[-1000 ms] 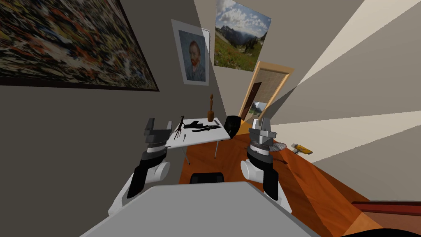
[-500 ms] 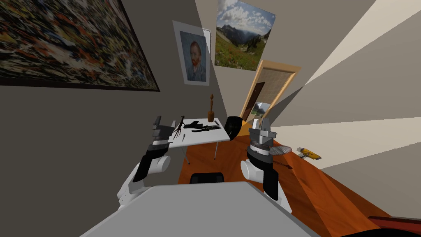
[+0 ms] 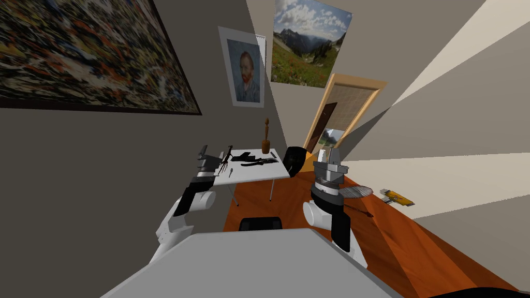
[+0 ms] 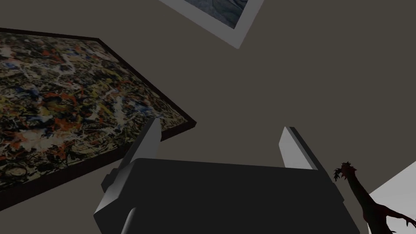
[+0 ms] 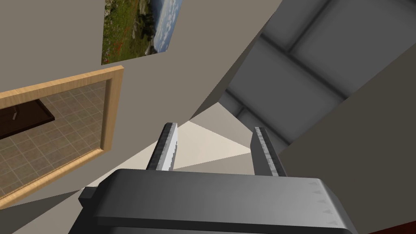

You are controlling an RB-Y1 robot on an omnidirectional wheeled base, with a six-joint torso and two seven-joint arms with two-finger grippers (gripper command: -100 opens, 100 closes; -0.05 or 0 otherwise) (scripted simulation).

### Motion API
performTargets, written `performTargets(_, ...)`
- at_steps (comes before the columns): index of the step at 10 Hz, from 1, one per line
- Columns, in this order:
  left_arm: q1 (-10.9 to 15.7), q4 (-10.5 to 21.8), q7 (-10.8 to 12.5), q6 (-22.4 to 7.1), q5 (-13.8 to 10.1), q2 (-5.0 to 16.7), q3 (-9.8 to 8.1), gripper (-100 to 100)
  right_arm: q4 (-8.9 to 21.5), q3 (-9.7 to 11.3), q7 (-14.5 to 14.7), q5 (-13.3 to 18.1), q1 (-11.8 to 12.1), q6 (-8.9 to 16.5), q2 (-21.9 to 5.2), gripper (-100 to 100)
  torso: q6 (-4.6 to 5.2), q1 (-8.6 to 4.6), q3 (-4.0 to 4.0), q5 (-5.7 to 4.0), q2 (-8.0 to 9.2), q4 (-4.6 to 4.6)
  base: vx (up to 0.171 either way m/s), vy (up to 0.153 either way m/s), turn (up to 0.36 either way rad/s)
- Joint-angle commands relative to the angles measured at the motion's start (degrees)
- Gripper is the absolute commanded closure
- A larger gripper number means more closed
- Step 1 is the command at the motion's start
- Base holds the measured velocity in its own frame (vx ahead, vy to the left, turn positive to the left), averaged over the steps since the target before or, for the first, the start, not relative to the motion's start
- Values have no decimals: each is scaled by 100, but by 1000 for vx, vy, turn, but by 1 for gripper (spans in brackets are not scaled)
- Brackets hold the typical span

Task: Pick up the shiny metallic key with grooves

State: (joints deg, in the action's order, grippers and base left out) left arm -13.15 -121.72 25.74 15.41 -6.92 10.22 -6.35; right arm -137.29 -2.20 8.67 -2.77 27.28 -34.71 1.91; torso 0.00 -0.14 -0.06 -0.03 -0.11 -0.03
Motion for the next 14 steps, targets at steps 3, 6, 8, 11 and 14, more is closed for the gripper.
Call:
performTargets(3,232,170,313,-463,-105,20,-94,-100,0,0,0,0,0,0,0,0,0,1,1,0,1,0,14,-35,41)
performTargets(6,541,444,703,-980,-245,17,-216,-100,0,0,0,0,0,0,0,0,0,2,1,0,2,0,17,-38,57)
performTargets(8,689,588,894,-1250,-316,7,-278,-100,0,0,0,0,0,0,0,0,0,4,1,0,2,0,17,-34,51)
performTargets(11,832,735,1081,-1610,-388,-7,-341,-100,0,0,0,0,0,0,0,0,0,4,0,1,0,0,18,-30,44)
performTargets(14,1107,1036,1441,-2104,-533,-42,-469,-100,0,0,0,0,0,0,0,0,1,5,0,1,0,0,22,-31,53)
